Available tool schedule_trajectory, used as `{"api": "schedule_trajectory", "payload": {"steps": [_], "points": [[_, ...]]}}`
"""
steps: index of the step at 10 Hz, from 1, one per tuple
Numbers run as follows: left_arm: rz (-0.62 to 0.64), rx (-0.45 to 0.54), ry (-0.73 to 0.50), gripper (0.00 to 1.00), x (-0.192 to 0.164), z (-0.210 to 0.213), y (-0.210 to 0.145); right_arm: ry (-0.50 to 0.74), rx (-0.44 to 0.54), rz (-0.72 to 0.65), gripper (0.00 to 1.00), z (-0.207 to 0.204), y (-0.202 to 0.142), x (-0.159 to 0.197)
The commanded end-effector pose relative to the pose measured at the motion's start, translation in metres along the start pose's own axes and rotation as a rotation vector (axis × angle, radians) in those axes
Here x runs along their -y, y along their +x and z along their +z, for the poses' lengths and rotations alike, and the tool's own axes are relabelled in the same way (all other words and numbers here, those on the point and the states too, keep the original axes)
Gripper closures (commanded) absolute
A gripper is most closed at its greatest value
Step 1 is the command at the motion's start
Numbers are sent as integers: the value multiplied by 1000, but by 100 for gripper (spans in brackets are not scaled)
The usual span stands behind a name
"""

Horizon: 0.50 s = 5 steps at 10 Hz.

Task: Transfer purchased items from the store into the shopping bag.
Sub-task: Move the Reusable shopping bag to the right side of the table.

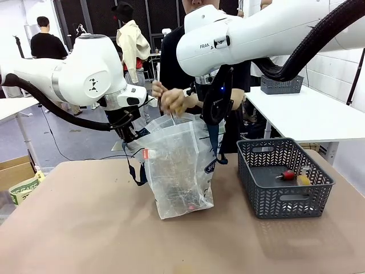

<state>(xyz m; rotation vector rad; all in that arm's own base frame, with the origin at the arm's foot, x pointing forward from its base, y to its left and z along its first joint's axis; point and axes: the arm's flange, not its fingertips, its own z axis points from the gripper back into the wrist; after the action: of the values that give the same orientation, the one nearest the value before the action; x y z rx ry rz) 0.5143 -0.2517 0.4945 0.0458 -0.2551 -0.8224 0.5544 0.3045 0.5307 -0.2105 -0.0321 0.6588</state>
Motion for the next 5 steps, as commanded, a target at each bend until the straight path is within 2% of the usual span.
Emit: {"api": "schedule_trajectory", "payload": {"steps": [1,5], "points": [[3,-1,1,100,0,0,-1,-1,-2,-3,100,-2,-1,1],[3,-1,1,100,0,0,-1,-1,-2,-3,100,-2,-1,1]]}}
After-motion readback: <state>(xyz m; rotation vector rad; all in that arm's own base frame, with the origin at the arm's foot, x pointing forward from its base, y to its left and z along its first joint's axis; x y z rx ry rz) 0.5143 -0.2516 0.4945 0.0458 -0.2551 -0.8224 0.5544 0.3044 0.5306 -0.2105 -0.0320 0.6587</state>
